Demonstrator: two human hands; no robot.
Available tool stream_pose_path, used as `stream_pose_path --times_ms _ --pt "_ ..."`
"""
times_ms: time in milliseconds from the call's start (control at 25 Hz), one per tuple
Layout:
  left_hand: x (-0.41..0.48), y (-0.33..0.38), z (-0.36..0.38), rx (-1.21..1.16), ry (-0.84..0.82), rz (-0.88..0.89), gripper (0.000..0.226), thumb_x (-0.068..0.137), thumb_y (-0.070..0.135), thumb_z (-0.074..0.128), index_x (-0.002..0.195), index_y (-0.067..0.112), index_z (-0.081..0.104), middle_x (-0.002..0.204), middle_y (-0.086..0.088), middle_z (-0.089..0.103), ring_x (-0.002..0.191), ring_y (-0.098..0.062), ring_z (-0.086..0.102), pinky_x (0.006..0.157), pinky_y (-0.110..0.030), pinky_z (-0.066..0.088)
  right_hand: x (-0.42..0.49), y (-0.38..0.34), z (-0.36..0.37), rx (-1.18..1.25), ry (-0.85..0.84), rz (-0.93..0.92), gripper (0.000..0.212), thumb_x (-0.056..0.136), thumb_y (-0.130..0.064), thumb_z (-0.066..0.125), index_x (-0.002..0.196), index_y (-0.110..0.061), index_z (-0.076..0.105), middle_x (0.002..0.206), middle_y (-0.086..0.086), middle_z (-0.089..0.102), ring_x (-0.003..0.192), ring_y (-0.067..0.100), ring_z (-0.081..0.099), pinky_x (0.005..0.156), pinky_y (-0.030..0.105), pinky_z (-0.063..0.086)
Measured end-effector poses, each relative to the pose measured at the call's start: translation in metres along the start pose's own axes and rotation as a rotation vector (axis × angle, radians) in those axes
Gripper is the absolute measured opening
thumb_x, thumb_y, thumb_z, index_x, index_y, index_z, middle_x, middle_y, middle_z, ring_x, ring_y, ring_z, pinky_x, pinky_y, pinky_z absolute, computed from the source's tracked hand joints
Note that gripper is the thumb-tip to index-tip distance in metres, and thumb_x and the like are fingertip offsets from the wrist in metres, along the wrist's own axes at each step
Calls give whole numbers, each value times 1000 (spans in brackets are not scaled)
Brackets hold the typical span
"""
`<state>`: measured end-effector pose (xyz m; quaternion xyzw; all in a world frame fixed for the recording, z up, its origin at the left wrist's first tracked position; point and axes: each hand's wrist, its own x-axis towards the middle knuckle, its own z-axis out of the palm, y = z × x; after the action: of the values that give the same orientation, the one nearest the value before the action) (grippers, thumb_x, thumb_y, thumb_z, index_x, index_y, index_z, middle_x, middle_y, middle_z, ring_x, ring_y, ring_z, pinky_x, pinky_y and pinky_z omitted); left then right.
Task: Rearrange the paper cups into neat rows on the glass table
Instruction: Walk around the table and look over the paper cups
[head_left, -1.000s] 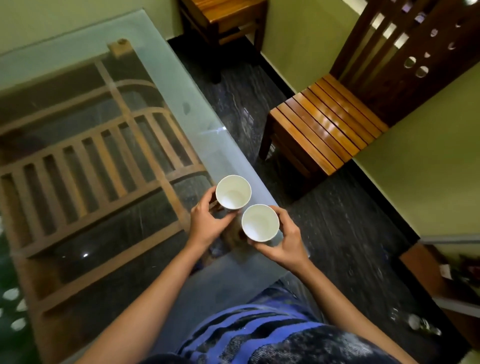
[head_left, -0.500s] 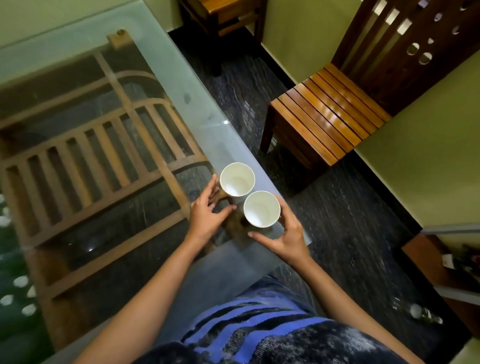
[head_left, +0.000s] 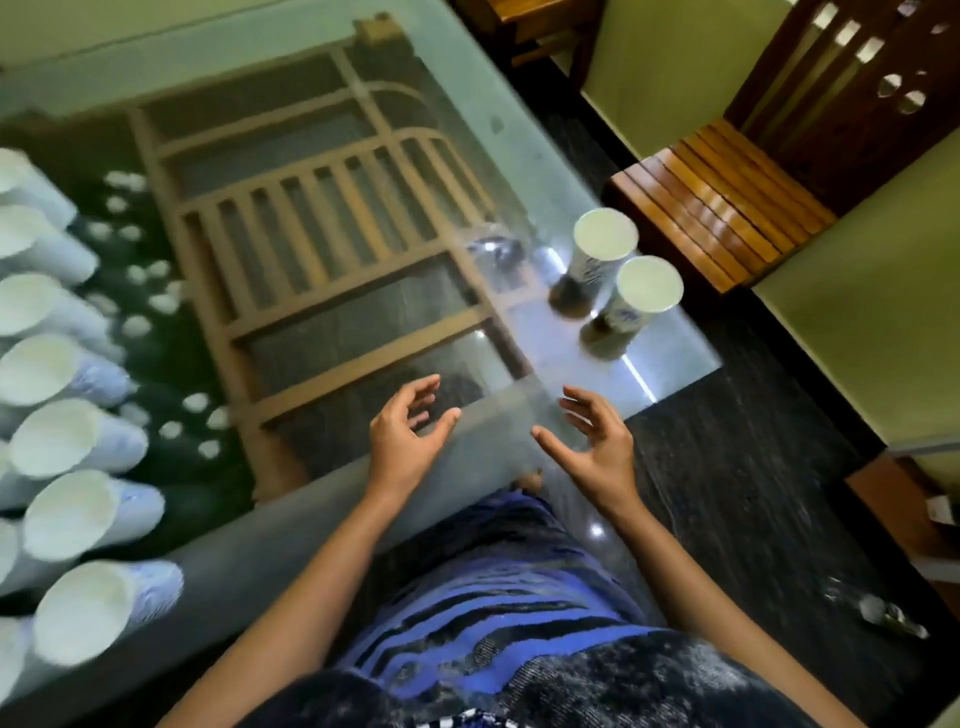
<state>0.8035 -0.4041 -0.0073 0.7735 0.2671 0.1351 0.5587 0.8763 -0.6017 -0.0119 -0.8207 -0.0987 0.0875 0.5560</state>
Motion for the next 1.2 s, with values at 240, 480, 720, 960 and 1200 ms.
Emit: stream_pose_path --times_ms 240,480,720,960,1200 --pt "-122 -65 -140 64 290 -76 32 76 6 72 105 12 62 99 -1 64 90 -20 62 77 -31 52 -97 -50 131 95 -391 -70 49 70 -13 79 113 -17 56 110 6 60 102 17 61 86 26 51" --pt "-193 -78 -223 156 665 -6 24 75 6 72 98 6 66 90 0 64 80 -12 62 70 -24 52 -144 -94 218 16 -723 -159 61 66 -18 82 120 -14 54 116 4 59 106 15 59 93 35 50" --pt "-216 -93 -252 111 974 -67 33 74 8 74 103 10 60 98 -2 61 86 -19 61 69 -31 53 -158 -123 272 -93 -857 -266 78 63 -29 84 129 -17 46 125 -2 53 113 13 53 95 26 45" --pt "-199 -106 -270 28 998 -142 65 64 8 82 120 3 50 120 -5 55 110 -22 56 85 -29 50 -163 -131 299 -128 -856 -292 87 59 -31 86 132 -14 42 131 4 51 119 17 50 98 30 45" --pt "-187 -111 -273 17 989 -173 69 61 9 83 121 6 50 118 6 52 110 -2 49 89 -27 46 -166 -132 307 -131 -786 -283 77 59 -29 86 123 -14 48 122 -1 56 107 6 51 84 -1 37"
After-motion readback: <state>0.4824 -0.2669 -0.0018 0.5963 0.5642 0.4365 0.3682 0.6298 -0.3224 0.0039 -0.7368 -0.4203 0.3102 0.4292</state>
